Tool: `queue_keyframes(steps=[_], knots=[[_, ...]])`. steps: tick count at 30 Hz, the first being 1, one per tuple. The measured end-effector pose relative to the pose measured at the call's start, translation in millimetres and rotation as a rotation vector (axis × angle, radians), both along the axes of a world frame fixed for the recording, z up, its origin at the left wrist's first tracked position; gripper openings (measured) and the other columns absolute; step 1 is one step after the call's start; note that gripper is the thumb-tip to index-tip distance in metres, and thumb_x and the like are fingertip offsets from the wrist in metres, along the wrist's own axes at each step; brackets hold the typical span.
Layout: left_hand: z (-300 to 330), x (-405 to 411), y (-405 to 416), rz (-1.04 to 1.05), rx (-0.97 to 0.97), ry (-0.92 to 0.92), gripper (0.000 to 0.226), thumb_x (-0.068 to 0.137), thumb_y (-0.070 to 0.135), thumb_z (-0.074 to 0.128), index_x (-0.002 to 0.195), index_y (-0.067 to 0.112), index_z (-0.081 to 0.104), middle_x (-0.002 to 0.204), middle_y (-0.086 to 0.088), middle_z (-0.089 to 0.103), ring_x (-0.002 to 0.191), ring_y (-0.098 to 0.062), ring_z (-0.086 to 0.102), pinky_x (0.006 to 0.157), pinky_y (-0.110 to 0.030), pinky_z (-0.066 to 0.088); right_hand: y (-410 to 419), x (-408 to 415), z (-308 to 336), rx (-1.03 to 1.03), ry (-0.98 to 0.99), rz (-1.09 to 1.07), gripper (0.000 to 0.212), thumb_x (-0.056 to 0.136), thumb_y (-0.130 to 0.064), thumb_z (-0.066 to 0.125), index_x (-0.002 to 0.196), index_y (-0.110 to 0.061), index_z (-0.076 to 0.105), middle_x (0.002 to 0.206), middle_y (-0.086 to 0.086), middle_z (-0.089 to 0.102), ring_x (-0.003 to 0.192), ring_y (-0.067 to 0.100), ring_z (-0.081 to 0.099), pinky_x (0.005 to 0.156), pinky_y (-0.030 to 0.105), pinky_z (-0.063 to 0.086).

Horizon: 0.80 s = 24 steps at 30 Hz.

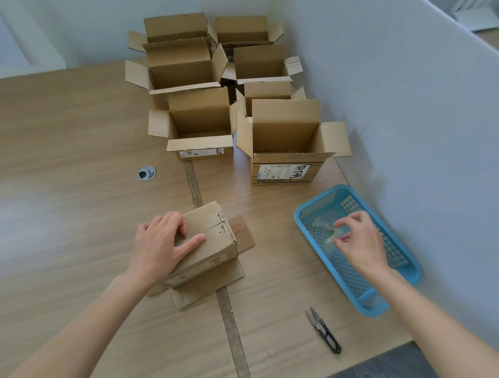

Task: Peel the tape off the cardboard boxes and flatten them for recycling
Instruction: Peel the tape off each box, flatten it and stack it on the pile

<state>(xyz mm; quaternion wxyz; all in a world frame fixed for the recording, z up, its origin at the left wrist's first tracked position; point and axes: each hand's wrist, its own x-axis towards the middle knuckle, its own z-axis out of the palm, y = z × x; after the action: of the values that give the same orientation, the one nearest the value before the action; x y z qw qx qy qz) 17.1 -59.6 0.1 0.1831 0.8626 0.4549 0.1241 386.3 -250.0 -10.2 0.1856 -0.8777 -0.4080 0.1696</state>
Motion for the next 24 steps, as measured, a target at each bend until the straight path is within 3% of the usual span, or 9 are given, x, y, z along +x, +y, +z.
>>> queue_keyframes(steps=[2, 6, 9, 12, 14, 17, 19, 21, 24], knots=[[0.1, 10.4, -4.5, -0.032, -0.012, -0.018, 0.042, 0.086, 0.073, 0.049, 0.082, 0.032, 0.041, 0.085, 0.017, 0.052, 0.085, -0.013, 0.050, 0.076, -0.040, 0.035, -1.4, 2.8, -0.9, -0.035, -0.015, 0.018, 0.016, 0.088, -0.005, 0.072, 0.098, -0.016, 0.078, 0.108, -0.002, 0.055, 0.090, 0.017, 0.063, 0.083, 0.033, 0.050], [-2.4, 34.2, -9.9, -0.055, -0.020, -0.043, 0.045, 0.086, 0.075, 0.050, 0.082, 0.031, 0.040, 0.085, 0.018, 0.051, 0.082, -0.011, 0.048, 0.075, -0.039, 0.033, -3.5, 6.6, 2.1, -0.068, -0.048, 0.060, 0.024, 0.093, -0.004, 0.059, 0.101, -0.011, 0.081, 0.108, 0.005, 0.069, 0.106, 0.027, 0.063, 0.092, 0.037, 0.048], [-5.3, 42.9, -13.7, -0.064, -0.004, -0.048, 0.046, 0.086, 0.078, 0.046, 0.082, 0.032, 0.040, 0.084, 0.017, 0.050, 0.081, -0.011, 0.048, 0.075, -0.037, 0.032, -5.3, 7.6, 6.5, -0.023, -0.059, 0.022, 0.023, 0.088, 0.000, 0.066, 0.096, -0.017, 0.079, 0.099, 0.000, 0.074, 0.097, 0.024, 0.068, 0.085, 0.037, 0.053], [-7.0, 44.2, -14.7, -0.065, 0.002, -0.057, 0.043, 0.086, 0.076, 0.045, 0.083, 0.033, 0.039, 0.086, 0.018, 0.051, 0.082, -0.010, 0.049, 0.076, -0.035, 0.031, -7.2, 8.8, 7.4, 0.013, -0.062, -0.025, 0.026, 0.080, -0.001, 0.077, 0.083, -0.024, 0.064, 0.088, -0.008, 0.052, 0.082, 0.019, 0.057, 0.063, 0.028, 0.039], [-7.7, 44.0, -14.2, -0.074, 0.007, -0.061, 0.042, 0.087, 0.075, 0.046, 0.083, 0.034, 0.039, 0.087, 0.019, 0.051, 0.083, -0.010, 0.050, 0.077, -0.035, 0.030, -5.0, 8.6, 7.5, -0.010, -0.089, -0.016, 0.028, 0.078, -0.008, 0.083, 0.081, -0.023, 0.060, 0.088, -0.007, 0.046, 0.085, 0.018, 0.050, 0.064, 0.029, 0.035], [-9.0, 44.5, -13.8, -0.086, 0.034, -0.066, 0.042, 0.088, 0.073, 0.046, 0.084, 0.031, 0.041, 0.097, 0.017, 0.056, 0.091, -0.011, 0.053, 0.082, -0.036, 0.034, 1.6, 5.1, 7.8, -0.013, -0.084, 0.054, 0.021, 0.084, -0.011, 0.080, 0.078, -0.024, 0.065, 0.084, -0.008, 0.057, 0.089, 0.018, 0.054, 0.078, 0.037, 0.047], [-9.6, 44.3, -14.3, -0.093, 0.064, -0.065, 0.041, 0.089, 0.070, 0.046, 0.085, 0.030, 0.044, 0.110, 0.013, 0.060, 0.101, -0.012, 0.056, 0.087, -0.037, 0.037, 8.7, -0.2, 8.0, -0.028, -0.057, 0.072, 0.019, 0.093, -0.002, 0.067, 0.096, -0.019, 0.074, 0.095, -0.001, 0.071, 0.095, 0.024, 0.064, 0.083, 0.041, 0.054], [-8.9, 43.4, -15.4, -0.094, 0.083, -0.083, 0.037, 0.091, 0.067, 0.048, 0.089, 0.030, 0.050, 0.119, 0.009, 0.061, 0.108, -0.014, 0.057, 0.091, -0.037, 0.038, 18.6, -9.5, 10.6, -0.143, -0.074, 0.080, 0.042, 0.091, 0.011, 0.054, 0.118, -0.016, 0.072, 0.113, 0.008, 0.072, 0.106, 0.031, 0.065, 0.083, 0.041, 0.054], [-7.9, 42.2, -17.0, -0.086, 0.104, -0.112, 0.039, 0.093, 0.061, 0.049, 0.105, 0.027, 0.063, 0.126, 0.007, 0.061, 0.114, -0.015, 0.058, 0.095, -0.038, 0.039, 33.0, -21.6, 16.6, -0.146, -0.145, 0.106, 0.038, 0.089, 0.009, 0.056, 0.118, -0.009, 0.073, 0.130, 0.007, 0.063, 0.115, 0.034, 0.061, 0.081, 0.042, 0.052]])
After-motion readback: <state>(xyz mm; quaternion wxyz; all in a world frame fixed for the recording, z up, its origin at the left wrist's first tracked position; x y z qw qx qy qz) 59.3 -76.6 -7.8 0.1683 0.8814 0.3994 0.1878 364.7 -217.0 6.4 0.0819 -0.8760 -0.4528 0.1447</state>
